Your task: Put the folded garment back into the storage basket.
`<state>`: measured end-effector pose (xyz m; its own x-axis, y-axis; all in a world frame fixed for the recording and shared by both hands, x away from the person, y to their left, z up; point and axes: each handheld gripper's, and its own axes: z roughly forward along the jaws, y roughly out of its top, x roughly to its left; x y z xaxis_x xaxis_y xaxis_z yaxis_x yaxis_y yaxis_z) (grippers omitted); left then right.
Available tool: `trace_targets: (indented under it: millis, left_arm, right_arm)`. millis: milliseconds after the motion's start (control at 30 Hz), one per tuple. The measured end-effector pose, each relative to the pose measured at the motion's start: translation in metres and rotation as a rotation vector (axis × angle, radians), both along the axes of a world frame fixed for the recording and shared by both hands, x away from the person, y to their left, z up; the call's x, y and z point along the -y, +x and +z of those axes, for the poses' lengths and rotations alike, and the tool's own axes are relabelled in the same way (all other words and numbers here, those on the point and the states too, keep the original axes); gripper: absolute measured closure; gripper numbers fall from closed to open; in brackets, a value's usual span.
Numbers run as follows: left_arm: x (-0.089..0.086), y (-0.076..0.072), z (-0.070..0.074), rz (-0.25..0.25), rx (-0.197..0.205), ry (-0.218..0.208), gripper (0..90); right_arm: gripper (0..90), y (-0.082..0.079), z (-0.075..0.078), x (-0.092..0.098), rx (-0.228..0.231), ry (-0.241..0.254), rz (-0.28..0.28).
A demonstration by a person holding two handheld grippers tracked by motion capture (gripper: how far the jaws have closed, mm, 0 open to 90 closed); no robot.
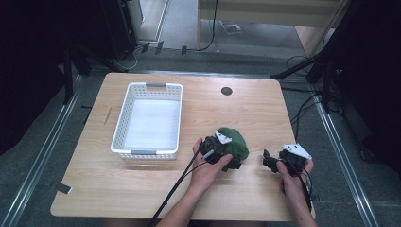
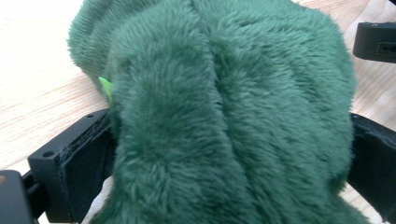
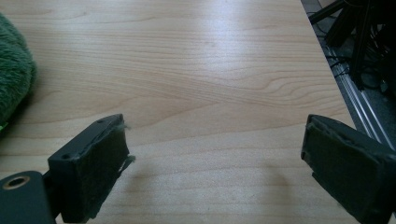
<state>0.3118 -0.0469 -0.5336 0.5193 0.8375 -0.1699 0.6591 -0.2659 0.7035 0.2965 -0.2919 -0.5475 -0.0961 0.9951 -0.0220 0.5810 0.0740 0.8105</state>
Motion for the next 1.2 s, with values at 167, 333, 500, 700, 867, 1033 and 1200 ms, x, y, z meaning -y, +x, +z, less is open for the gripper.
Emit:
trace_targets:
  millis: [167, 333, 500, 700, 867, 1033, 1200]
  left_arm:
    - [0.003, -0.001, -0.002, 0.021, -0.005, 0.04, 6.7]
    - [0.004, -0.002, -0.002, 0.027, 0.014, 0.064, 14.5]
    - [0.002, -0.004, 0.001, 0.017, 0.033, 0.076, 26.0]
    - [0.0, -0.006, 0.007, 0.012, 0.057, 0.073, 32.9]
    - [-0.004, -0.007, 0.014, 0.016, 0.07, 0.043, 33.7]
    - [-0.012, -0.008, 0.024, 0.019, 0.081, 0.004, 33.8]
    - [-0.02, -0.01, 0.036, 0.018, 0.098, -0.005, 33.9]
  right_arm:
    - [7.6, 0.0, 0.0, 0.0, -0.001, 0.001, 0.0]
    - [7.6, 0.0, 0.0, 0.0, 0.0, 0.0, 0.001]
    - [7.6, 0.0, 0.0, 0.0, -0.001, 0.001, 0.001]
    - [7.6, 0.0, 0.0, 0.0, -0.002, 0.005, -0.003]
    - [7.7, 0.0, 0.0, 0.0, -0.002, 0.006, -0.003]
    - [7.7, 0.0, 0.0, 0.0, -0.002, 0.005, -0.001]
    - [7.7, 0.0, 0.0, 0.0, -0.002, 0.005, -0.003]
